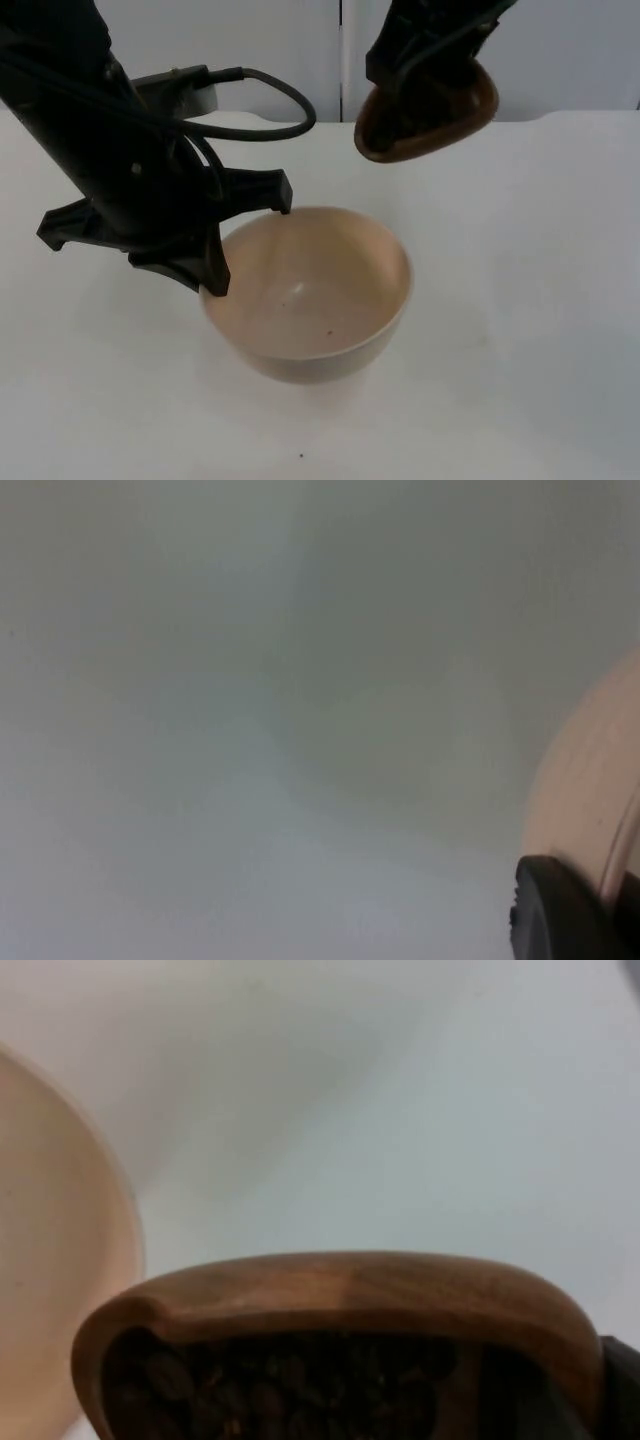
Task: Pick up the bowl with the left hand and pour the coffee beans from the cup into the bowl with the right hand.
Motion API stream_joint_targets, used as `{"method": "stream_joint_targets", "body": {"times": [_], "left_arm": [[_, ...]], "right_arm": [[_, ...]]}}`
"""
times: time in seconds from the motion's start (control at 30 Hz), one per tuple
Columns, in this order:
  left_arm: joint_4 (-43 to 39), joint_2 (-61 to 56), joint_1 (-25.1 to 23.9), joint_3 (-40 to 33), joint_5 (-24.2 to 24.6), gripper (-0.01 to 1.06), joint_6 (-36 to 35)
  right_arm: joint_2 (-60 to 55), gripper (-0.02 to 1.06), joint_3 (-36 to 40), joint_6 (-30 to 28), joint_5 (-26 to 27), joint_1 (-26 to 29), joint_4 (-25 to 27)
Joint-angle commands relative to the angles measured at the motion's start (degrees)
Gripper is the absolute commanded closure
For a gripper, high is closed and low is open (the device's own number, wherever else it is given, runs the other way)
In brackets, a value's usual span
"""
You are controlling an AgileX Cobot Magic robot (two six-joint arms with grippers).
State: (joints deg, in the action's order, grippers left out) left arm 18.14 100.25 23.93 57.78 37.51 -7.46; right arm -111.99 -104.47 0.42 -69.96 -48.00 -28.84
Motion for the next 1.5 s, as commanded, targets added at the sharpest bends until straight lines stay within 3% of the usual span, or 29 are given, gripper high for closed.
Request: {"method": "stream_joint_targets", "body": {"times": [0.0,0.63,0.9,1.47], "left_arm": [[0.8,-0.2,0.1,-0.1,-0.8,1.05,-0.3],[0.9,-0.2,0.1,-0.1,-0.8,1.05,-0.3],[0.9,-0.2,0.1,-0.1,-0.8,1.05,-0.3],[0.4,-0.2,0.0,-0.1,-0.9,1.05,-0.3]], "right_arm": [[0.3,1.05,-0.4,0.2,0.0,-1.8,-4.2],[0.3,1.05,-0.4,0.2,2.2,-11.8,-21.7],[0.3,1.05,-0.4,-0.4,2.3,-14.6,-31.5],[0.3,1.05,-0.4,-7.5,0.2,-16.7,-33.4]]}}
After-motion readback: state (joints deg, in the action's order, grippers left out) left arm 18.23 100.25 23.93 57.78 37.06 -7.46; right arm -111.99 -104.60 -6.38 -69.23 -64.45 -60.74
